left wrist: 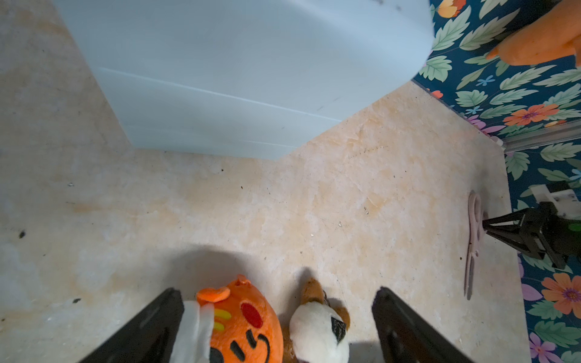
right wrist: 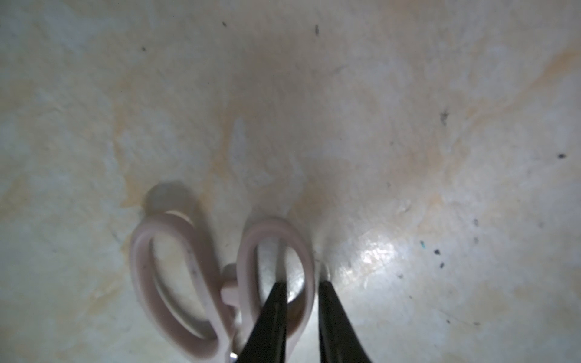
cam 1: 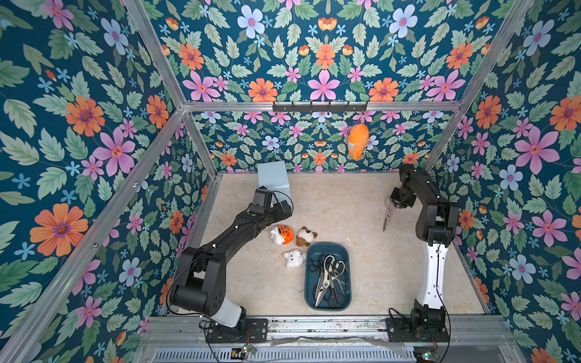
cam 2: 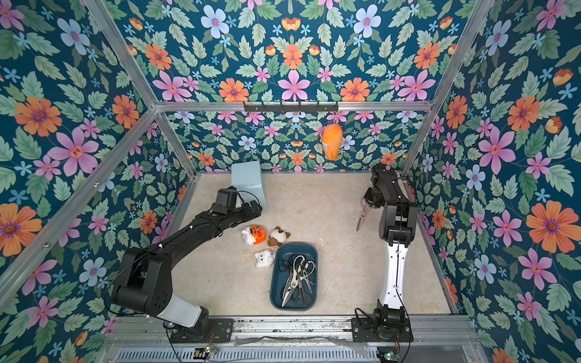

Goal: Put the scissors into the storage box
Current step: Pick up the scissors from the center of the board.

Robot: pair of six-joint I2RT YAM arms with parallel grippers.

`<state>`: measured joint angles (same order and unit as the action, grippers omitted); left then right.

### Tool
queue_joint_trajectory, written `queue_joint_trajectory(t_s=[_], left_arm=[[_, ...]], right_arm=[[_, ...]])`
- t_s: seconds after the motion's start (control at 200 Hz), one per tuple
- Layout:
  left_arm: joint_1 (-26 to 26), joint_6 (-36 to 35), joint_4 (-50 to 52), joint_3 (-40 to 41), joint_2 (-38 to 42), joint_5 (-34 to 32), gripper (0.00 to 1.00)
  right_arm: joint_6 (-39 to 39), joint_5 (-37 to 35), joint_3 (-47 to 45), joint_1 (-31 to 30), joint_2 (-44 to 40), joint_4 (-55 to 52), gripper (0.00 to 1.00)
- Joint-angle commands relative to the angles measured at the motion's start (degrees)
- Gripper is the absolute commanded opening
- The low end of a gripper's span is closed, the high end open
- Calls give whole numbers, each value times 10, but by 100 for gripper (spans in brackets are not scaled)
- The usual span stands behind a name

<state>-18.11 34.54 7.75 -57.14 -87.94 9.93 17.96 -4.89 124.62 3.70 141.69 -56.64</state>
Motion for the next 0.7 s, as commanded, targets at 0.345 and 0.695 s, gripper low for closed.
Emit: queue_joint_trajectory(t_s=[0.345, 0.695], left_arm=[[0, 7, 5, 0, 4, -10, 99], [1, 6, 0, 6, 10, -14, 99]], right_arm=[[0, 40, -13, -1, 14, -12, 0], [31, 93, -65, -1, -48, 30, 0]])
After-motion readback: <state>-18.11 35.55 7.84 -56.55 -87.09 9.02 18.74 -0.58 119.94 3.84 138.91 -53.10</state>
